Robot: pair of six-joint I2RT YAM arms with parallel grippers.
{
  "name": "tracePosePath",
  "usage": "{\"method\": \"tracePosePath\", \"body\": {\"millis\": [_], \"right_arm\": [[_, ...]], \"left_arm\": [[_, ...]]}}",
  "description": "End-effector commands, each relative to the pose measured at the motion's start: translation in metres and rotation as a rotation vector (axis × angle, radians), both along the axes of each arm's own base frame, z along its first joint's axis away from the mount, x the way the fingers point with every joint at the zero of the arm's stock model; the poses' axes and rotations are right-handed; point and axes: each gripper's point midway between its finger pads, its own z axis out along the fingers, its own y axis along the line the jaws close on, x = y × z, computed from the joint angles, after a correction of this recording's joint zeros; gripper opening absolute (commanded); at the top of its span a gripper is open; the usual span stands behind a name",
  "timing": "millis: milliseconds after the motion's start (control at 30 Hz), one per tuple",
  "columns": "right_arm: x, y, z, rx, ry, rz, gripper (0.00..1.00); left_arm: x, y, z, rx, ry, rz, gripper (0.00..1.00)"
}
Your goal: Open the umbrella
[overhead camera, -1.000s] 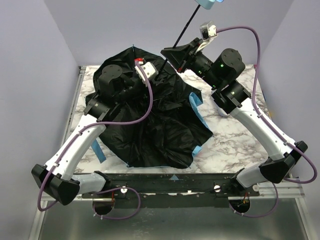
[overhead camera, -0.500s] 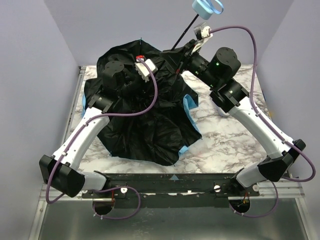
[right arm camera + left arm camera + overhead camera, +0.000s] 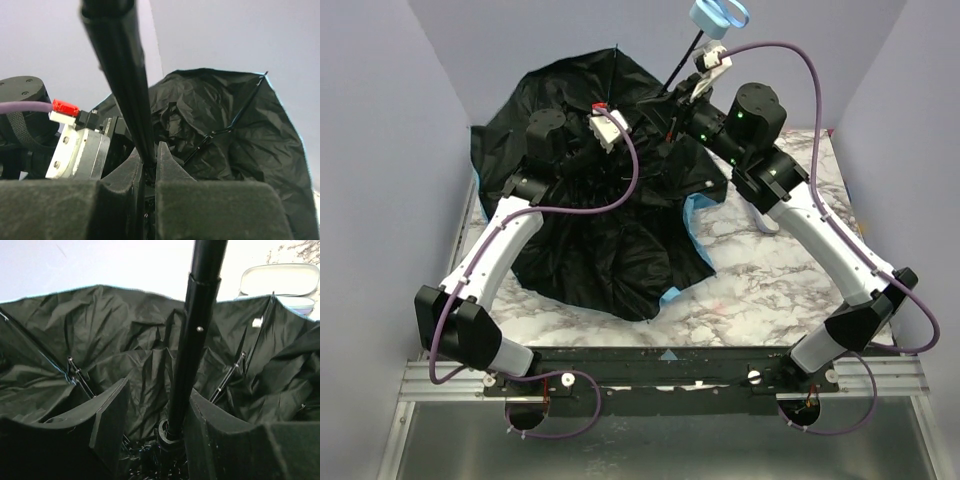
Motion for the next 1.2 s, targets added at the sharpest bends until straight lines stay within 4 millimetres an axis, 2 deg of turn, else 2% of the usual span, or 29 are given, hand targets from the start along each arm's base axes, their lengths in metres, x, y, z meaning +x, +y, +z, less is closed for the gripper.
{"method": "tracePosePath", "body": {"millis": [0,300,367,433,500,600,633,667,800,867,933,1000,1067,1167], "right_arm": [[-0.082,-0.064,0.181,0.350,-0.392,0.023,0.00],[-0.089,-0.070,0.192,0.369,-0.420,0.026,0.00],[-0.091,-0.070,0.193,0.369,-0.423,0.030,0.00],[-0.091,-0.069,0.187,0.358,-0.409,0.036,0.00],[-0.086,-0.064,0.171,0.331,-0.379,0.036,0.00],[-0.080,-0.054,0.132,0.253,-0.333,0.052,0.00],[-0.077,-0.050,0.114,0.224,-0.311,0.058,0.05],[-0.077,-0.049,0.101,0.198,-0.298,0.063,0.13],[-0.071,-0.045,0.033,0.073,-0.196,0.060,0.56],[-0.071,-0.049,0.001,0.031,-0.123,0.046,0.70],[-0.075,-0.053,-0.027,-0.047,-0.097,0.048,0.79],[-0.068,-0.068,-0.049,-0.089,-0.026,-0.030,0.84],[-0.054,-0.087,-0.058,-0.119,0.016,-0.120,0.85],[-0.029,-0.126,-0.044,-0.103,0.040,-0.241,0.86]], "left_arm": [[0.025,0.069,-0.094,0.234,0.191,0.187,0.42],[0.037,0.084,-0.091,0.275,0.131,0.189,0.32],[0.043,0.091,-0.089,0.267,0.131,0.200,0.28],[0.048,0.096,-0.078,0.242,0.109,0.212,0.18],[0.047,0.094,-0.059,0.206,0.074,0.197,0.03],[0.041,0.087,-0.018,0.160,-0.021,0.173,0.00],[0.039,0.086,-0.003,0.141,-0.047,0.167,0.00],[0.037,0.084,0.015,0.121,-0.073,0.167,0.00],[0.025,0.081,0.081,0.060,-0.167,0.150,0.00],[0.017,0.080,0.110,0.046,-0.229,0.141,0.00],[0.008,0.080,0.134,0.059,-0.292,0.130,0.00],[-0.001,0.083,0.154,0.095,-0.375,0.126,0.00],[-0.007,0.089,0.167,0.168,-0.475,0.135,0.00],[-0.015,0.099,0.175,0.306,-0.627,0.159,0.00]]}}
